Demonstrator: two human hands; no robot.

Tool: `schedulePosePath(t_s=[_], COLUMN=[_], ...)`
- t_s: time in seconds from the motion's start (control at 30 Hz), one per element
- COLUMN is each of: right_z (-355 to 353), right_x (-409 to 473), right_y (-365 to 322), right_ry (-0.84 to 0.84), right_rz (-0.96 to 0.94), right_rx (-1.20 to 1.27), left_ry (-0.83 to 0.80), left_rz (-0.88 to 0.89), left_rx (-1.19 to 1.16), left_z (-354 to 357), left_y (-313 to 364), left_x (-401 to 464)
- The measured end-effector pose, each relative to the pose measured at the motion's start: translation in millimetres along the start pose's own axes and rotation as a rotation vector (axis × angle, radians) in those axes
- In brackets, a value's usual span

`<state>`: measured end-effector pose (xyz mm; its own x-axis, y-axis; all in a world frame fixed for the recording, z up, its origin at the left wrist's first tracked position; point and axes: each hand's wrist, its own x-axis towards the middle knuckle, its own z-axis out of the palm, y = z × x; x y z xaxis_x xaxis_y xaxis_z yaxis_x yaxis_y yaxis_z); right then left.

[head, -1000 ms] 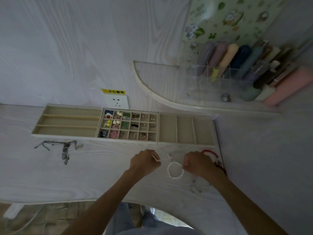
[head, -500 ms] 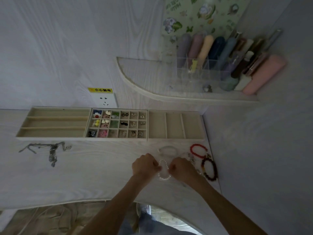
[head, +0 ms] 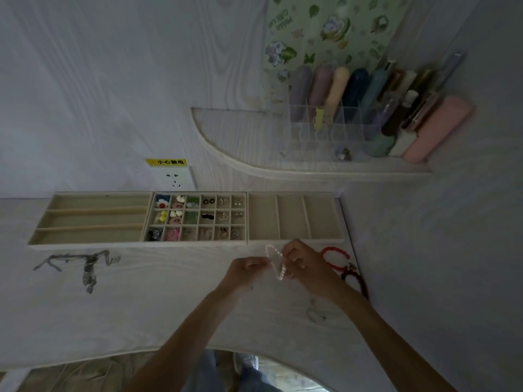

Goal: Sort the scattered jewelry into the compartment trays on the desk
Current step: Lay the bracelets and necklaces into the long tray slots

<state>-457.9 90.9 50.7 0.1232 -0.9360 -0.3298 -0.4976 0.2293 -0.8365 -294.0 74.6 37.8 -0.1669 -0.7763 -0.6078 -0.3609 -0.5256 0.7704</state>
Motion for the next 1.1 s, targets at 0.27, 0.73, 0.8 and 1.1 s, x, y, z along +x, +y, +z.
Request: schedulePosePath(t_s=[0.27, 0.73, 0.8, 1.1], right_z=[-24, -11, -8, -14], right_x=[80, 139, 142, 135], right_y=[-22, -12, -11, 4], right_ry=[0.269, 0.400, 0.410, 0.335], right_rz=[0.080, 0.109, 0.091, -0.354], right_rx=[-0.047, -0.401, -0.479, -0.912], left_ry=[0.197, 0.388, 0.406, 0.194], left_rz=[0.277, 0.437, 0.489, 0.872], left_rx=[0.416, 1.078, 1.114, 1.423], left_z=[-45, -44, -44, -57], left_y=[71, 69, 68, 48], left_x=[61, 124, 126, 116])
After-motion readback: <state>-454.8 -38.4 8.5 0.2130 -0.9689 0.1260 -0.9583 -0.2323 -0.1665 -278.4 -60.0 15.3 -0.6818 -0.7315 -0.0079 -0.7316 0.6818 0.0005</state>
